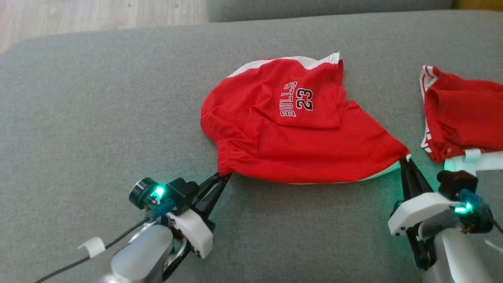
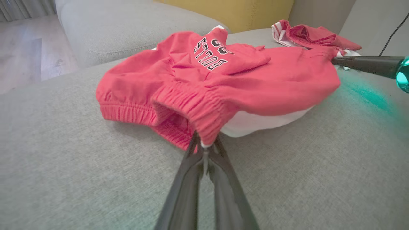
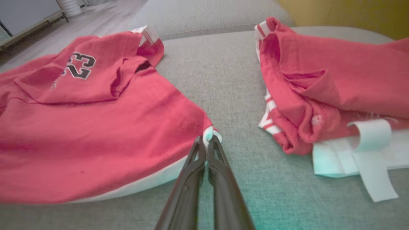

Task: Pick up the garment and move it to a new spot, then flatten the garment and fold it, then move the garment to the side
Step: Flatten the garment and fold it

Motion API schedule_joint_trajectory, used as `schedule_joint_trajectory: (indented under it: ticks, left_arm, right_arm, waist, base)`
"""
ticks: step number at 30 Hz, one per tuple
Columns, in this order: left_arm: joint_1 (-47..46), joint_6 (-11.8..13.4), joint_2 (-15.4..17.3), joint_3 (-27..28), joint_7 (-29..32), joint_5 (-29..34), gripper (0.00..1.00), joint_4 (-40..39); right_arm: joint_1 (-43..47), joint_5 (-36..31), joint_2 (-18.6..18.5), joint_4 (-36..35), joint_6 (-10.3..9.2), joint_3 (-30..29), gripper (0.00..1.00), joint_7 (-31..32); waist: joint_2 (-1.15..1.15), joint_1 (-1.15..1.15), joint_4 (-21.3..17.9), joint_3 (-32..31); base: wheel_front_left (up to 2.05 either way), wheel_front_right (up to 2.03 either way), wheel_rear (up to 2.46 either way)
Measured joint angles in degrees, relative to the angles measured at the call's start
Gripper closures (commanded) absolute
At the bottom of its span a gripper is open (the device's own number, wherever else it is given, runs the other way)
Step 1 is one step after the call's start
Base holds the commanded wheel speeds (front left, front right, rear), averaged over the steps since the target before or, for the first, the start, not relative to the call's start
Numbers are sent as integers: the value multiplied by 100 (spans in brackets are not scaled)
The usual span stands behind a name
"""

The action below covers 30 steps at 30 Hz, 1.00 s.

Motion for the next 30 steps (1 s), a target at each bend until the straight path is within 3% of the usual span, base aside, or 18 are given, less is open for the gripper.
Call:
schedule_joint_trajectory:
  ticks: [6,14,22,30]
  left_arm:
    - [9,0,524,-336,23,-283,100,-480]
    - [-142,-1,1406,-633,591,-839,100,-1594]
    - [-870,3,2175,-338,1190,-1093,100,-2595]
    - [-1656,280,2470,114,1611,-1093,100,-3209]
  right_arm:
    - [-261,235,-19,-331,0,40,100,164]
    - [-481,573,-265,-992,1,264,100,413]
    - [-756,636,-525,-1775,0,597,100,455]
    - [-1160,425,-512,-2540,1,620,100,320]
  waist:
    - [0,0,57,-250]
    - [0,-1,122,-576]
    - [0,-1,169,-868]
    - [0,-1,68,-1132]
  base:
    - [0,0,0]
    - [0,0,0]
    - [0,0,0]
    - [0,0,0]
